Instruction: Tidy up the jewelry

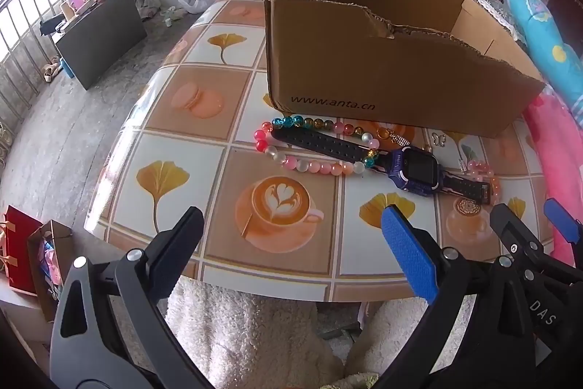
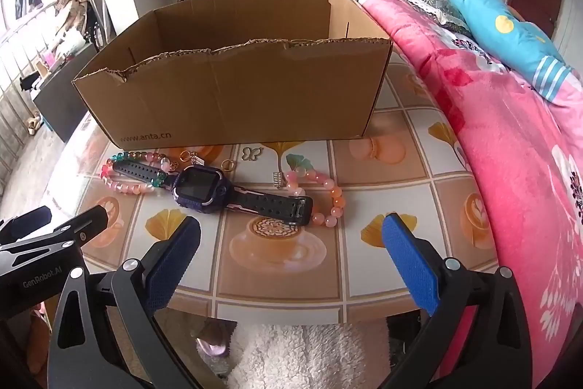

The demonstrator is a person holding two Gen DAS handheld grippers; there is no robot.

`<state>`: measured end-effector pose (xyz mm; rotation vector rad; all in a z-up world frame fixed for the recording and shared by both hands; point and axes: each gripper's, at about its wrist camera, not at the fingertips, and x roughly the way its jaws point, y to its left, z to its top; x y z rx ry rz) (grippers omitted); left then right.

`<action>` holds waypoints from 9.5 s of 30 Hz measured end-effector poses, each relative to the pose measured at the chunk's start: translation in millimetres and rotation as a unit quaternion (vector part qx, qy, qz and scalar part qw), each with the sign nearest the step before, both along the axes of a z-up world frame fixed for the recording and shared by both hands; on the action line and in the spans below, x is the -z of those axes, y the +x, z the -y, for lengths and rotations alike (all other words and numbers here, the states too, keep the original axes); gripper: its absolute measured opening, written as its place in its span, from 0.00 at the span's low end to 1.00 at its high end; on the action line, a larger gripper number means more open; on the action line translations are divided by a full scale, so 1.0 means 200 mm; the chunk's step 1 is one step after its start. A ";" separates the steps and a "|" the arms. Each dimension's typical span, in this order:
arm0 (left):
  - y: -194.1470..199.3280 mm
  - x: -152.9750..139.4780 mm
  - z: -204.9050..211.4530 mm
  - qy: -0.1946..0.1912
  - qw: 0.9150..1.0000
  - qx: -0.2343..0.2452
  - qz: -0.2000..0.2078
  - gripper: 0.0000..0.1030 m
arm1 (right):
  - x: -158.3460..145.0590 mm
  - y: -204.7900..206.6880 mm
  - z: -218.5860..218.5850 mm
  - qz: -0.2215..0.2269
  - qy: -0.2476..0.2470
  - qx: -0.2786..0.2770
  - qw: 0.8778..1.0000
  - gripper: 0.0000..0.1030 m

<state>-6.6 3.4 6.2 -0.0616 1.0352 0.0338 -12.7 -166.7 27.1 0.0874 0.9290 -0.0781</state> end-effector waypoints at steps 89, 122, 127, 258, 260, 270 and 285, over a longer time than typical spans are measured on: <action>0.10 0.07 -0.36 -0.111 0.987 0.040 0.112 0.91 | 0.00 0.31 -0.34 0.015 0.132 -0.220 0.966 0.46; 0.36 0.21 -0.16 -0.027 0.989 0.137 0.040 0.08 | 0.22 0.48 -0.64 -0.099 0.053 -0.220 0.969 0.10; 0.31 0.14 -0.19 -0.048 0.989 0.125 0.067 0.08 | 0.17 0.42 -0.59 -0.072 0.065 -0.227 0.969 0.10; 0.42 0.20 -0.07 -0.223 0.964 0.135 0.052 0.42 | 0.25 0.06 -0.23 0.021 0.104 -0.252 0.962 0.39; 0.41 0.17 -0.03 -0.208 0.966 0.146 0.057 0.40 | 0.25 0.06 -0.21 0.022 0.106 -0.254 0.961 0.39; 0.40 0.11 0.07 -0.132 0.973 0.176 0.074 0.24 | 0.26 0.07 -0.20 0.028 0.111 -0.263 0.958 0.39; 0.25 0.11 0.11 -0.048 0.978 0.179 0.095 0.16 | 0.19 -0.10 0.16 0.008 0.197 -0.214 0.957 0.39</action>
